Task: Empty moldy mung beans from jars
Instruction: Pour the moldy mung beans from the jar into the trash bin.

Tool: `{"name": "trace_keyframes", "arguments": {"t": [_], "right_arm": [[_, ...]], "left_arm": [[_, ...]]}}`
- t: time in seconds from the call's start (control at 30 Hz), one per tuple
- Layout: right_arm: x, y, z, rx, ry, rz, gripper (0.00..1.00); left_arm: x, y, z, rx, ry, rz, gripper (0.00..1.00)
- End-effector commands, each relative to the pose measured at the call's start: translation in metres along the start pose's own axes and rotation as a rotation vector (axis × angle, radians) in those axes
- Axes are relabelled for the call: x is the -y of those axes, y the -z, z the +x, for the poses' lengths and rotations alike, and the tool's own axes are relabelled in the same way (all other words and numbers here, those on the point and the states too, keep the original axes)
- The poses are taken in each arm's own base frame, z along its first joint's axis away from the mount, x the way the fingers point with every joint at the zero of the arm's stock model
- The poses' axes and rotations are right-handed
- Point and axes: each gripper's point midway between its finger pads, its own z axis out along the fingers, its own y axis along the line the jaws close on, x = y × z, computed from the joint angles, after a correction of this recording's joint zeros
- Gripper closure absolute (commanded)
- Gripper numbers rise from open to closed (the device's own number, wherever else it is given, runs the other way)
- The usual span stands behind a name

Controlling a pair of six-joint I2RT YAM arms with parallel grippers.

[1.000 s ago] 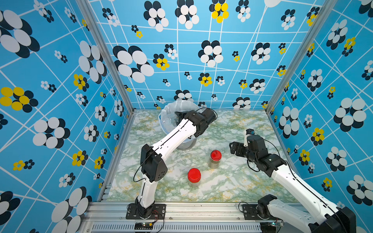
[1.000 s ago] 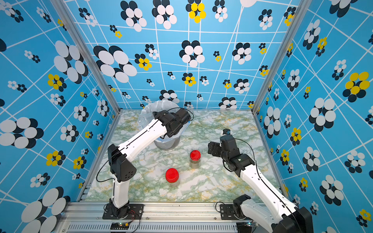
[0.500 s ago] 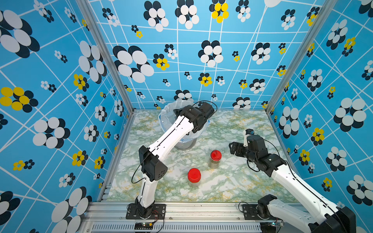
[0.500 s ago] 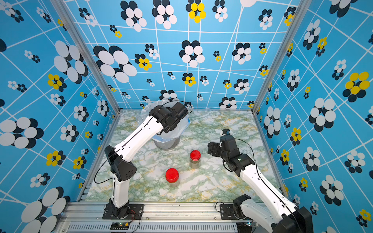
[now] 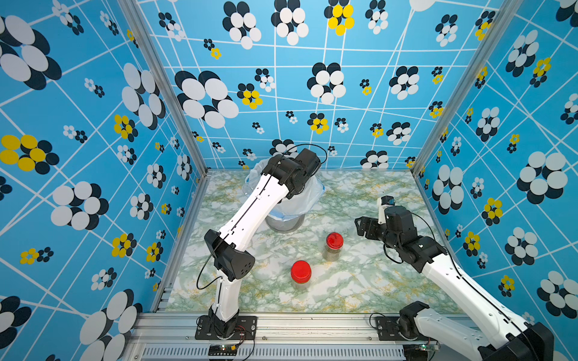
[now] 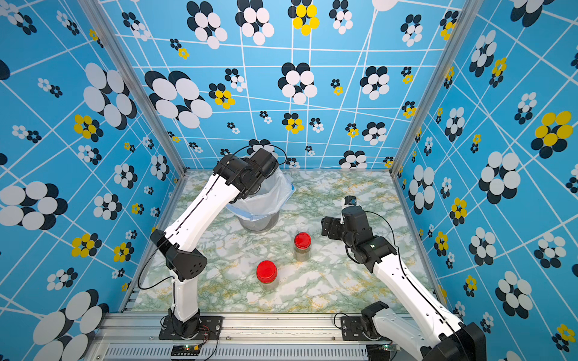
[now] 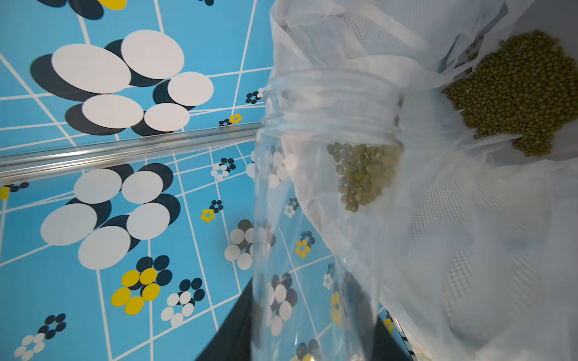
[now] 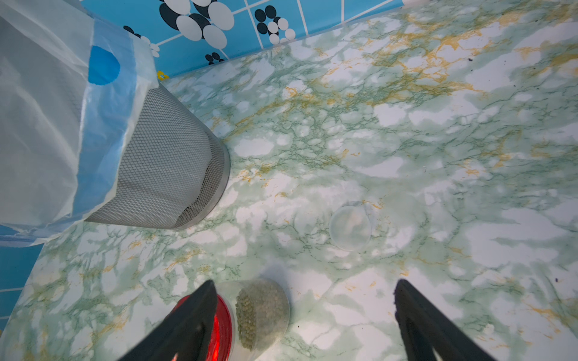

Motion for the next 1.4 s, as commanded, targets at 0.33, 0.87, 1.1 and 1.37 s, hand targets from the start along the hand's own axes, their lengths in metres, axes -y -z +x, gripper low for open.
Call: {"name": "trace_keyframes", "arguments": {"t": [0.33, 0.87, 1.1, 1.37], "right_arm": [[-0.011, 0.006, -0.012, -0.015, -0.008, -0.029, 0.1], [-0.074, 0.026, -0.033, 0.027, -0.066, -0.375, 0.09], [-0.131, 0.063, -0.074, 0.093, -0.185, -0.68, 0.05], [-0.194, 0.071, -0.079, 0.072, -0.188, -0.821, 0.04]], "left_arm": [[0.039, -0.012, 0.008, -0.059, 0.22, 0.344, 0.74], [0.005, 0.029, -0.014, 0.193, 0.436, 0.443, 0.73], [0.004, 0.038, -0.028, 0.275, 0.551, 0.586, 0.74], [0.0, 0.049, -0.049, 0.366, 0.653, 0.716, 0.76]]}}
